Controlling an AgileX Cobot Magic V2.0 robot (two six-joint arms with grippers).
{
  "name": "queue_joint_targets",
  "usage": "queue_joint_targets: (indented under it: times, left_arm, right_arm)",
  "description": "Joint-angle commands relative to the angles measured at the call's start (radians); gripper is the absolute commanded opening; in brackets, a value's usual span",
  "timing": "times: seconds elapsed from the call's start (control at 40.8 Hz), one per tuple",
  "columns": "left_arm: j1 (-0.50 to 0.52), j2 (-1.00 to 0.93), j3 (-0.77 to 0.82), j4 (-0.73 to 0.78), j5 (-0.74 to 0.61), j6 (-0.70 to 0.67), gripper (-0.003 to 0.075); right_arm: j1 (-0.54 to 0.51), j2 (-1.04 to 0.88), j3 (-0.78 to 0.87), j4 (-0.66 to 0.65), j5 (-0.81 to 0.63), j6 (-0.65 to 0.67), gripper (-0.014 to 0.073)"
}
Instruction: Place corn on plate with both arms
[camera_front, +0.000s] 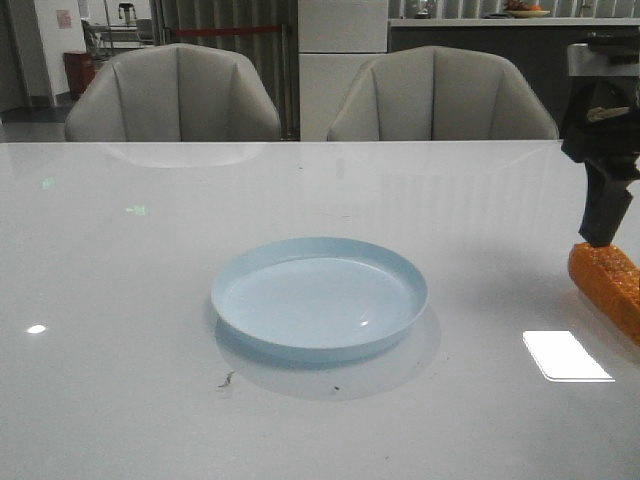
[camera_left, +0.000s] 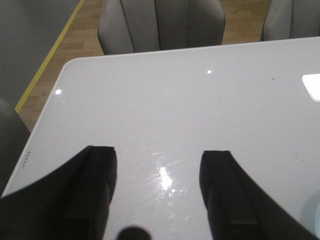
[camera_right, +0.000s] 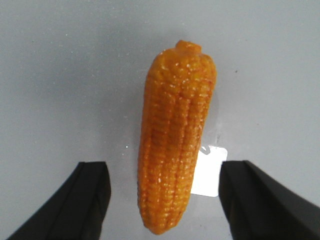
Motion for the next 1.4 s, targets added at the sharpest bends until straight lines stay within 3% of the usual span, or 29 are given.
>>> queue_joint_targets:
  times: [0.0,0.294,0.662,0.809,0.981,1.055,1.373]
  left_arm:
    - [0.004,-0.113,0.064,0.017,-0.123,-0.013,0.0435]
    - [0.004,-0.303,0.149,0.013,-0.104,-0.013,0.0435]
    - [0.004,-0.352,0.149,0.013,-0.108,-0.013,0.0435]
    - [0.004,-0.352,0.149,0.013,-0.108,-0.013,0.0435]
    - [0.004,-0.352,0.149,0.013,-0.108,-0.013,0.0435]
    - [0.004,-0.352,0.149,0.013,-0.108,-0.013,0.0435]
    - [0.004,-0.352,0.149,0.013,-0.108,-0.013,0.0435]
  right_arm:
    - [-0.006,-0.015,-0.033,-0.009,-0.050,0.001,0.0563]
    - [-0.010,0.058,-0.035,-0.009,-0.091,0.001,0.0563]
    - [-0.010,0.119,-0.035,-0.009,-0.097,0.001,0.0552]
    - [-0.010,0.134,-0.035,-0.014,-0.098,0.001,0.0412]
    - [-0.010,0.141,-0.035,-0.014,-0.104,0.001,0.0183]
    - [-0.010,0.141,-0.037,-0.014,-0.108,0.001,0.0133]
    - [-0.006,0.140,-0.149,-0.015,-0.040,-0.037,0.0120]
